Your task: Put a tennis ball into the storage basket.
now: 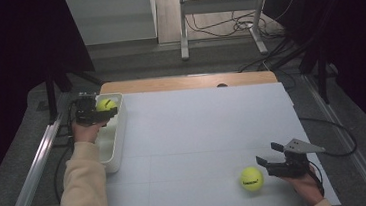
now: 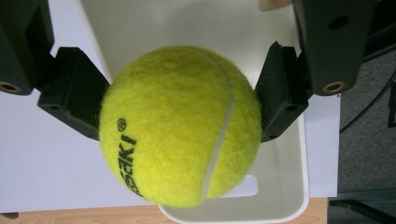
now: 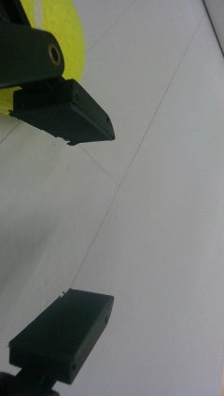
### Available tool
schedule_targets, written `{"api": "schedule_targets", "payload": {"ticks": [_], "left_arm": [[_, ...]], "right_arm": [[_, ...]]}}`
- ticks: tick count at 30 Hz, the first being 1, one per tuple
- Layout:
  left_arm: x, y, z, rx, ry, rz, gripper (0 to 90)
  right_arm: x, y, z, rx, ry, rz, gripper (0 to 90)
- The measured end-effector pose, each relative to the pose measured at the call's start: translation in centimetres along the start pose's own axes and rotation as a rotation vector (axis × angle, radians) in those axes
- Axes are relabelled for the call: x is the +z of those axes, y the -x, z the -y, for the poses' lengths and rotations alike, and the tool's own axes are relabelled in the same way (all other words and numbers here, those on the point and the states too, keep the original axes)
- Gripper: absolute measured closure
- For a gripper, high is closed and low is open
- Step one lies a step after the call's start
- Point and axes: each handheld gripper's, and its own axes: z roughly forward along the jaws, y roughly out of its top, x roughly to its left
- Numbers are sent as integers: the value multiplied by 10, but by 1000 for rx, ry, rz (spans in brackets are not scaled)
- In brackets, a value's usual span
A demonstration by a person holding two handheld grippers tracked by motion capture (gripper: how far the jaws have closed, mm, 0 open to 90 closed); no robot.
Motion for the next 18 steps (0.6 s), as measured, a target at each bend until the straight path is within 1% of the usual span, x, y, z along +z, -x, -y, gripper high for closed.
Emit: {"api": "schedule_targets", "payload": {"ticks": [4,5,6,7,11,14,15,18], "left_arm": [[0,-1,0,1,2,-7,236],[0,0,0,1,20,-18,199],[0,0,0,1,20,-18,161],[-1,1,-1,-3,28,-26,161],[-4,3,-2,-7,52,-24,98],[-5,5,-2,3,62,-2,87],[-5,5,-2,3,62,-2,86],[-7,9,-1,17,81,27,86]], "right_arm": [[0,0,0,1,0,0,180],[0,0,0,0,-1,0,180],[0,0,0,0,-1,0,180],[0,0,0,-1,-1,0,180],[0,0,0,-1,-2,1,180],[0,0,0,-2,-3,0,180],[0,0,0,-2,-2,0,180],[0,0,0,0,-1,-1,180]]}}
